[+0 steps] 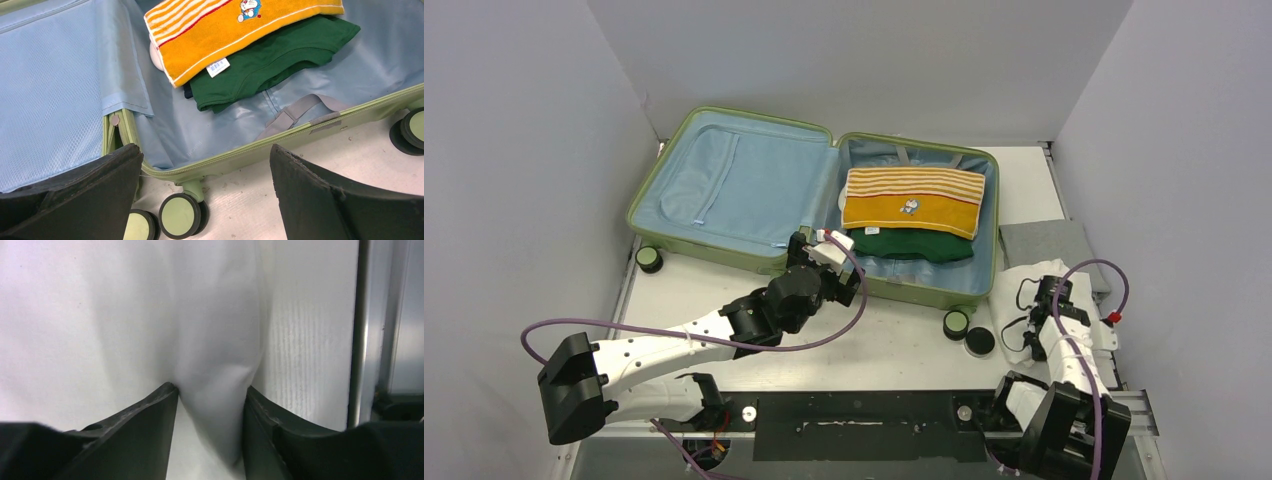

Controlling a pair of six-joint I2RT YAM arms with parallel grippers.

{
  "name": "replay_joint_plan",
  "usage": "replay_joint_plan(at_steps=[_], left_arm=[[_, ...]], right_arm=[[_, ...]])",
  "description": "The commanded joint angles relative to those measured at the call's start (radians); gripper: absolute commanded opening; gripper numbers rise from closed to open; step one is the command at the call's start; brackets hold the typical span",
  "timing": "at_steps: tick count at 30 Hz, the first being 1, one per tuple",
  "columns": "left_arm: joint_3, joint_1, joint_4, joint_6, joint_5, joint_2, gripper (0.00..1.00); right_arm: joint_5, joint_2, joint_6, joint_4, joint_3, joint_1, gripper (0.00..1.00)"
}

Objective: Pack the luggage
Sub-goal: Pick up the clothes from the corner of the board.

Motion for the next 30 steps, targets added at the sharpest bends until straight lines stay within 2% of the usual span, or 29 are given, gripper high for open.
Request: replay_joint_plan(at_steps=[1, 4, 9, 12, 19, 30], left_arm=[[0.049, -0.004, 0.024, 0.012, -0.021, -0.013, 0.97], [0.048, -0.004, 0.026, 0.012, -0.016, -0.015, 0.97], [0.049, -0.005, 0.025, 0.009, -0.010, -0.014, 0.97], [0.049, -0.005, 0.024, 0.009, -0.008, -0.011, 0.97], [0.053, -0.005, 0.021, 0.003, 0.005, -0.005, 0.97], [0.053, -0.005, 0.021, 0.000, -0.003, -0.007, 0.97]], right_arm=[[-0.010, 0.028, -0.016, 0.035, -0.031, 0.010, 0.38], [-0.033, -0.024, -0.048, 0.060, -0.048, 0.010, 0.23], [-0.063, -0.117, -0.086, 0.061, -0.057, 0.014, 0.11], [-0.053, -0.149, -0.111, 0.024, -0.016, 0.014, 0.00], [0.083, -0.194, -0.148, -0.131, 0.223, 0.037, 0.00], [0.104, -0.152, -0.200, -0.227, 0.521, 0.079, 0.00]])
